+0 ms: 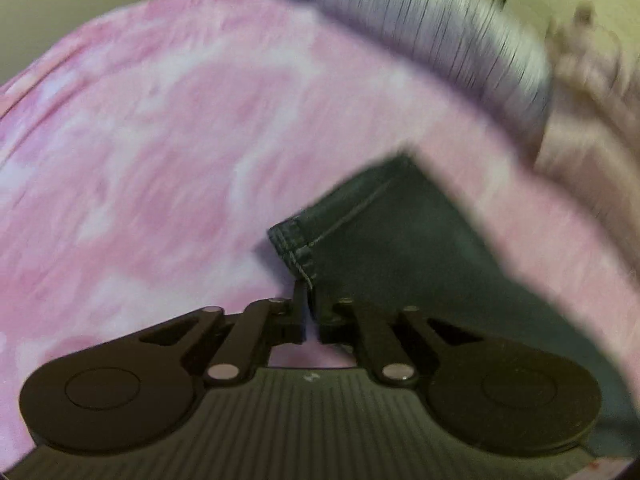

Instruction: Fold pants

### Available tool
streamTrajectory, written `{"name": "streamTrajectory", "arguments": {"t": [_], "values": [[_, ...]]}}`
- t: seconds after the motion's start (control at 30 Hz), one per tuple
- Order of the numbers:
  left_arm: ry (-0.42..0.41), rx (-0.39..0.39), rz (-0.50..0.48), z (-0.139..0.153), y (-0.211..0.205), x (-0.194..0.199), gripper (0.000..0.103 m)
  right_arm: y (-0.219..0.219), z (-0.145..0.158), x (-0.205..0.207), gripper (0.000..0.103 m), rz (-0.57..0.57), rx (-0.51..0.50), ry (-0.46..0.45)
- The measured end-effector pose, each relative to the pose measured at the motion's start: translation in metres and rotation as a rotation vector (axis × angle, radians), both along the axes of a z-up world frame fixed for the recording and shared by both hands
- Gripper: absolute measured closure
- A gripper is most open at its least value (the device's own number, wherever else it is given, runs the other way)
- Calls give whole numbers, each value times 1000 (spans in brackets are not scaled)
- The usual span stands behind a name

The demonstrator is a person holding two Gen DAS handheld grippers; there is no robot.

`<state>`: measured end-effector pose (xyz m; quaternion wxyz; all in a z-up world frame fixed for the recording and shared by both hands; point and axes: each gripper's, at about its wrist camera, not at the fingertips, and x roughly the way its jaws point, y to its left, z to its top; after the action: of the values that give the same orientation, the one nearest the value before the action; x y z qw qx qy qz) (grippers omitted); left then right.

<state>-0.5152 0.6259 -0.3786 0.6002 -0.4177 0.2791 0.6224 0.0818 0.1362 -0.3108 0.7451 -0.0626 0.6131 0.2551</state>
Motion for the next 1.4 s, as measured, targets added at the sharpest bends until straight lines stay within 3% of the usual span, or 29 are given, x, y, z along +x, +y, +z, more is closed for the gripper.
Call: {"name": "streamTrajectory", "arguments": {"t": [0.17,0.3,0.37,0.47,0.57,0.63,0.7,0.73,0.77,0.83,0.9,1.07,1.13,1.2,1.23,1.27,1.3,1.4], "values": [[10,69,103,21,-1,-13,88,-1,-3,-6,67,25,-2,9],[-19,109,39,45,32,1,85,-14,-2,-2,67,-16,-3,-1],[-71,97,7,47,56,16,73,-19,-3,0,67,-40,-12,-3],[-107,63,-28,38,90,44,66,-23,-8,-1,67,-55,-25,1],[-33,30,-106,24,117,72,55,-24,-12,-4,67,-45,-38,7],[44,6,-161,10,130,88,53,-24,-14,-4,67,-39,-52,5],[115,-37,-196,-5,139,99,56,-25,-17,-3,67,-49,-70,-1],[154,-32,-216,-11,140,104,62,-26,-19,-2,67,-60,-77,-2],[186,-4,-242,-12,140,109,78,-27,-20,-1,67,-71,-83,-2],[198,17,-305,-10,140,117,98,-27,-22,0,67,-86,-88,-3],[185,60,-308,-3,143,121,98,-24,-22,0,67,-81,-88,-8],[107,274,-266,30,163,131,94,-14,-22,4,67,-69,-82,-37],[132,240,-268,20,177,141,90,-11,-22,6,67,-62,-69,-49],[208,201,-241,6,184,153,83,-8,-26,9,67,-54,-60,-50],[235,217,-225,6,181,156,80,-8,-28,9,67,-55,-61,-49],[244,240,-210,7,179,157,69,-8,-30,10,67,-58,-60,-46],[243,254,-197,7,175,156,65,-8,-31,11,67,-57,-50,-42],[256,239,-155,12,163,141,65,-11,-27,13,67,-25,4,-53]]}}
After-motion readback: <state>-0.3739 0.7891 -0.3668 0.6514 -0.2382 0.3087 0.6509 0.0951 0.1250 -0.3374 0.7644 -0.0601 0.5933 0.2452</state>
